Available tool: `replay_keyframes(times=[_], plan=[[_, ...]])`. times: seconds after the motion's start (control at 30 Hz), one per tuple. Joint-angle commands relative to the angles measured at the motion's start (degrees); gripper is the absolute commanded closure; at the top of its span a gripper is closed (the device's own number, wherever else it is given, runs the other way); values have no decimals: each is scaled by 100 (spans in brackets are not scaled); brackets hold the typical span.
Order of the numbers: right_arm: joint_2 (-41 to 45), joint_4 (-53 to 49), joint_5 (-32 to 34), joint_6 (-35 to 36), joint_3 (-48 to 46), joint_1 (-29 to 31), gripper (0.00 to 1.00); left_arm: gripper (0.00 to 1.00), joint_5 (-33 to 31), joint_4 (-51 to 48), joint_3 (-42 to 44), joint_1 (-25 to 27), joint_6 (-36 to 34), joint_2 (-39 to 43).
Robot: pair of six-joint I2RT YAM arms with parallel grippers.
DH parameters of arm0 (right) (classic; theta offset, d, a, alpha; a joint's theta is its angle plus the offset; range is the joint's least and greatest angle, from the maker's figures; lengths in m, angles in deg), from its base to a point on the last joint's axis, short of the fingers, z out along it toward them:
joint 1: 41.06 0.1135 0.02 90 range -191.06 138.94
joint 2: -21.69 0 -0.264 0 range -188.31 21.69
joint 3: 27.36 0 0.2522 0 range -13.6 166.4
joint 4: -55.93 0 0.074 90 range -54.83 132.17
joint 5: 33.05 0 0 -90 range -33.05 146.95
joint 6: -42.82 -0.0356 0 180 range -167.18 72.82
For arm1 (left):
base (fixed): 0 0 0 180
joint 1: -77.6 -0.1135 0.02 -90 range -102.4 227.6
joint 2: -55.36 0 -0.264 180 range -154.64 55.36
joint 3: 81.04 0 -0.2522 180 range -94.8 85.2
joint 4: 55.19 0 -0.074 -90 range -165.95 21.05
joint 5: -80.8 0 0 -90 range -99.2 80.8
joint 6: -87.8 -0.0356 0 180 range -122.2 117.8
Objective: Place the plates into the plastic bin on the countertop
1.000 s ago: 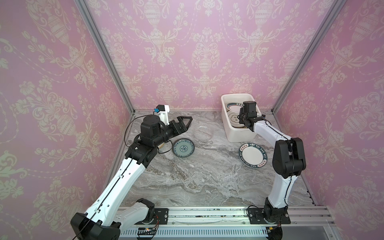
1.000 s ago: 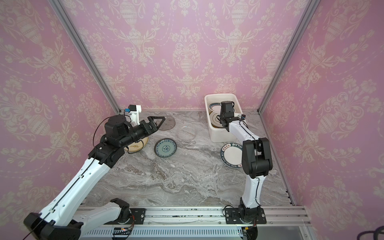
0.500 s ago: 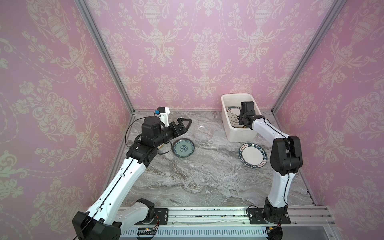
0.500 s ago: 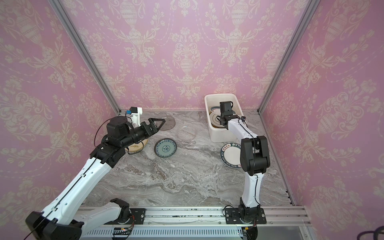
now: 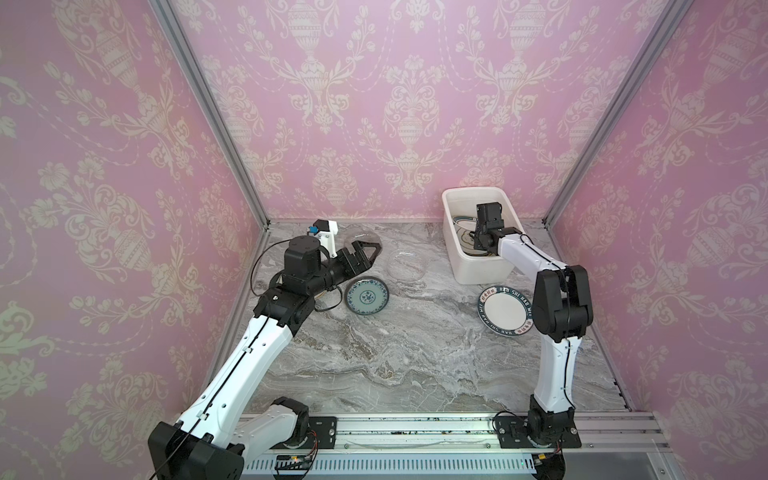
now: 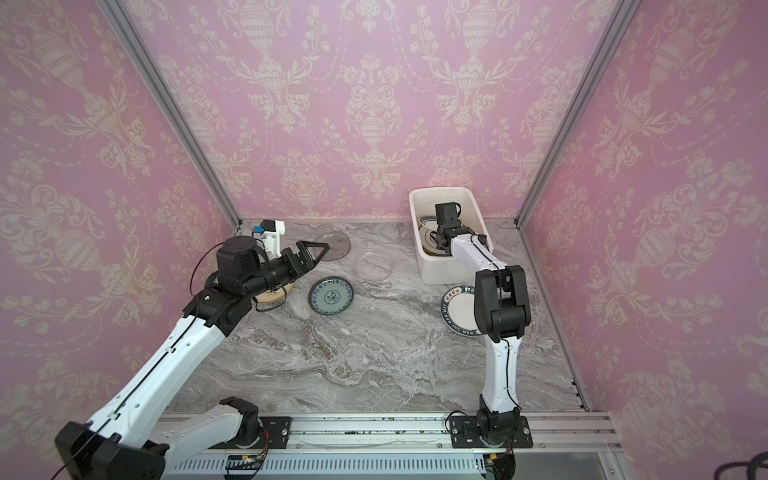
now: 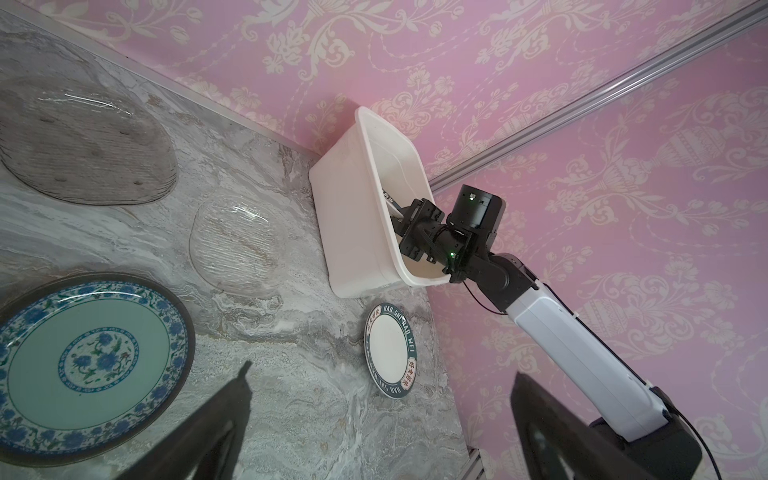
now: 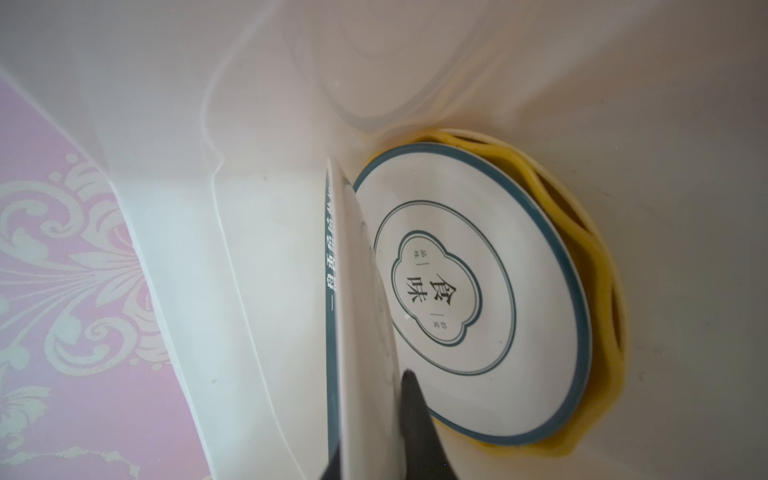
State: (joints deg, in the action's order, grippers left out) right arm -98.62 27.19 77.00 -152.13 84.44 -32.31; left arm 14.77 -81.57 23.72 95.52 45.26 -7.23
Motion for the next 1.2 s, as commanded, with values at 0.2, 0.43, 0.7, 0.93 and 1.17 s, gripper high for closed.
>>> replay_keyframes(times=[0.2,0.43,0.7,0.93,1.17], plan=[[-359,-139,183,-237,503,56,96,1,219,-258,263,-188,92,330],[-519,-268,146,-288,685,50,90,1,249,-386,308,-275,101,415],[-564,-435,49,-386,715,48,66,1,258,-456,274,-369,87,433],[-581,-766,-149,-445,789,30,51,1,284,-487,302,-401,100,423],[-809,-1142,-532,-536,1050,-27,38,1,253,-574,315,-405,105,460]])
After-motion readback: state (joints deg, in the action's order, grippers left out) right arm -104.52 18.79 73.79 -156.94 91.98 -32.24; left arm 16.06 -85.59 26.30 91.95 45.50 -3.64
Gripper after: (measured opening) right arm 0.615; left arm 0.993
